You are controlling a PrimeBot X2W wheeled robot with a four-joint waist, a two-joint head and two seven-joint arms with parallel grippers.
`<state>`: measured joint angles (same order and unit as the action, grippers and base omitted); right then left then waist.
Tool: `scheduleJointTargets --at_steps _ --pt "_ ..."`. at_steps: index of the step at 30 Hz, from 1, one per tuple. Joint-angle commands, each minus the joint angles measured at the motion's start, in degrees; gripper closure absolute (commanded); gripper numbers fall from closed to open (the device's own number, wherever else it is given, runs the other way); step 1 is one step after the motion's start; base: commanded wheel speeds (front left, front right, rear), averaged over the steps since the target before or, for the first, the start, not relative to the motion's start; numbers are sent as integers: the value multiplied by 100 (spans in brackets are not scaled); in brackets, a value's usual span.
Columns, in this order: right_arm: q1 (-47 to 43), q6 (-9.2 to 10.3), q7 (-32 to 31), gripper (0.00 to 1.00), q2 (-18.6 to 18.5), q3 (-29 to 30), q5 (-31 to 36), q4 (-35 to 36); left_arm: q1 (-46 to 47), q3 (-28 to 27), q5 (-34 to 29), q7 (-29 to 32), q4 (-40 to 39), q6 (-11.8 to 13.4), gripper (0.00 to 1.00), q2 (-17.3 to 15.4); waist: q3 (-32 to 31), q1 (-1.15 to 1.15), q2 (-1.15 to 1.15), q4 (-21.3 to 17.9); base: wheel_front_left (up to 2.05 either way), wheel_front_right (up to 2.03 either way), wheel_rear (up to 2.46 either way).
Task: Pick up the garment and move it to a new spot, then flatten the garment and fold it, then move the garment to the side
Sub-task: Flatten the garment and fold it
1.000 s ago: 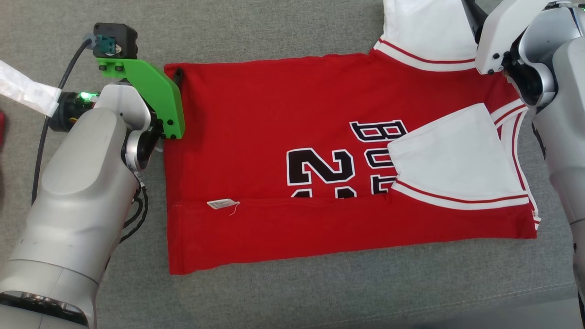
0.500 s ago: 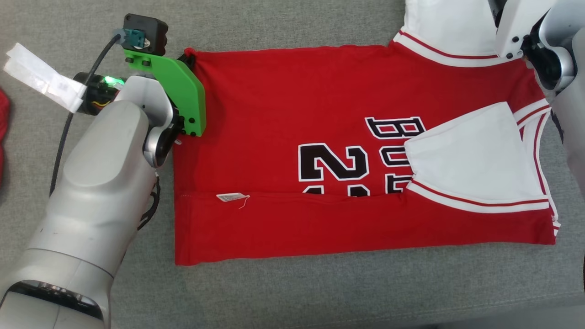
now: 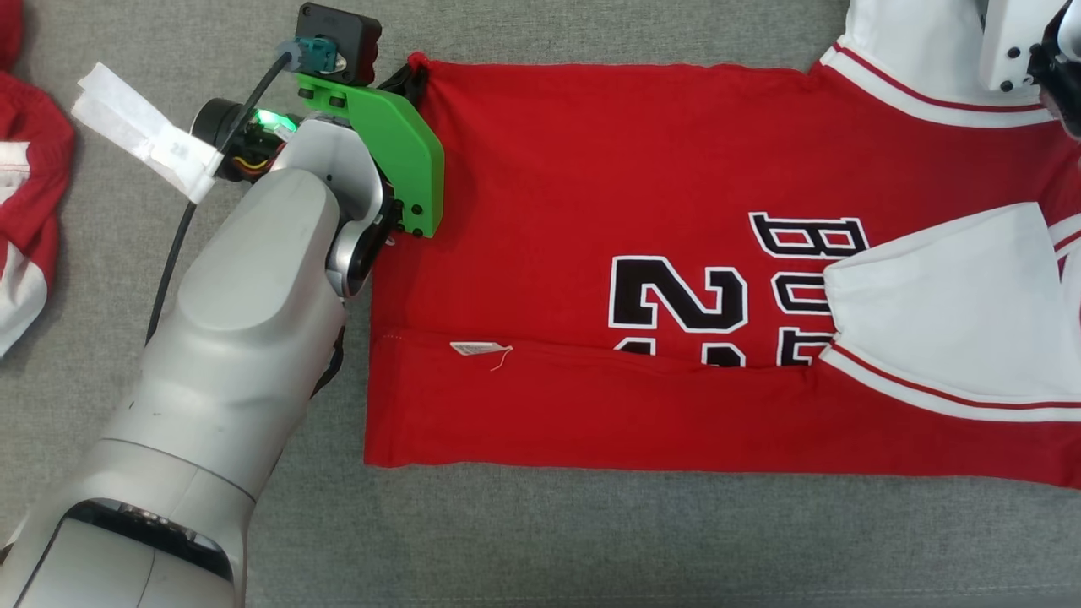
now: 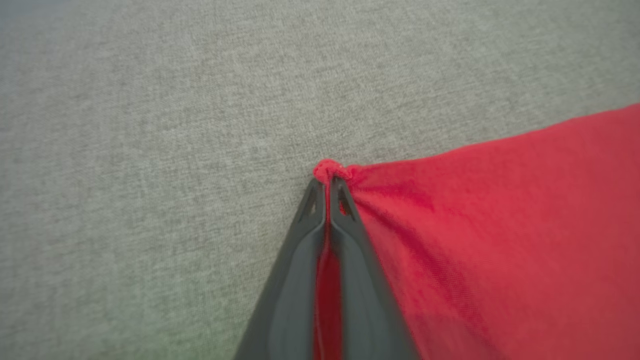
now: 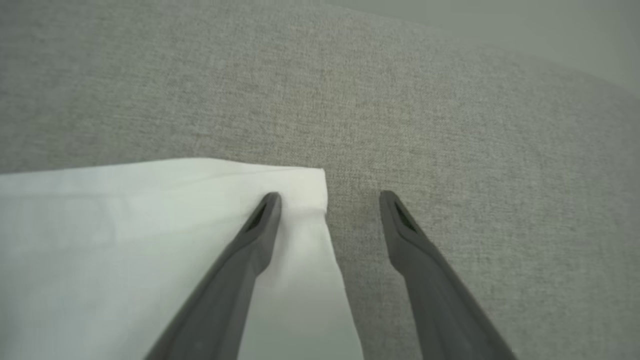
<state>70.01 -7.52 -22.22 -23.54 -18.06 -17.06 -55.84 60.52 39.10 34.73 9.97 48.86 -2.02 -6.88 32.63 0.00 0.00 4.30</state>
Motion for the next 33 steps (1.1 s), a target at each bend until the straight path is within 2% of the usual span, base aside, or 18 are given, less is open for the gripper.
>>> scheduleJointTargets --at_steps 1,3,4,5,6,7,9,12,18,23,29,33 --pt "58 6 -146 0 -7 -90 -45 -34 -279 178 -34 127 218 -68 100 133 100 0 0 87 0 0 0" --pt "52 3 -364 0 -3 -256 -102 -34 -272 199 -31 113 237 -69 100 148 124 0 0 97 0 0 0" --pt "34 1 -472 19 4 -313 -150 -37 -272 206 -26 98 248 -63 100 152 130 0 0 97 0 0 0" --pt "3 0 -589 54 -1 -365 -214 -51 -272 207 -15 92 263 -62 100 157 135 0 0 95 0 0 0" --pt "-30 1 -659 75 -13 -394 -261 -55 -270 212 -9 87 276 -61 100 157 134 0 0 92 0 0 0" --pt "-50 1 -717 100 -47 -411 -302 -58 -268 217 0 73 297 -63 100 160 131 0 0 87 0 0 0" --pt "-79 6 -734 100 -122 -426 -357 -29 -246 214 7 41 316 -47 100 152 125 0 0 77 0 0 0" --pt "-11 11 -375 100 -216 -308 -328 91 -195 166 4 -93 319 20 100 122 119 0 0 59 0 0 0" --pt "37 10 477 100 -133 -66 -221 221 -88 -7 -99 -855 245 271 100 1 -9 0 0 26 0 0 0" --pt "-42 10 1088 100 -68 -78 -221 276 -77 -99 -96 -1262 299 371 100 -80 -212 0 0 3 0 0 0" --pt "-171 9 1445 100 16 -232 -346 204 -165 -81 -58 -1432 421 337 100 -102 -446 0 0 -30 0 0 0" --pt "-361 9 1669 100 39 -351 -570 245 -322 -21 -70 -1666 395 206 100 -115 -639 0 0 -66 0 0 0"
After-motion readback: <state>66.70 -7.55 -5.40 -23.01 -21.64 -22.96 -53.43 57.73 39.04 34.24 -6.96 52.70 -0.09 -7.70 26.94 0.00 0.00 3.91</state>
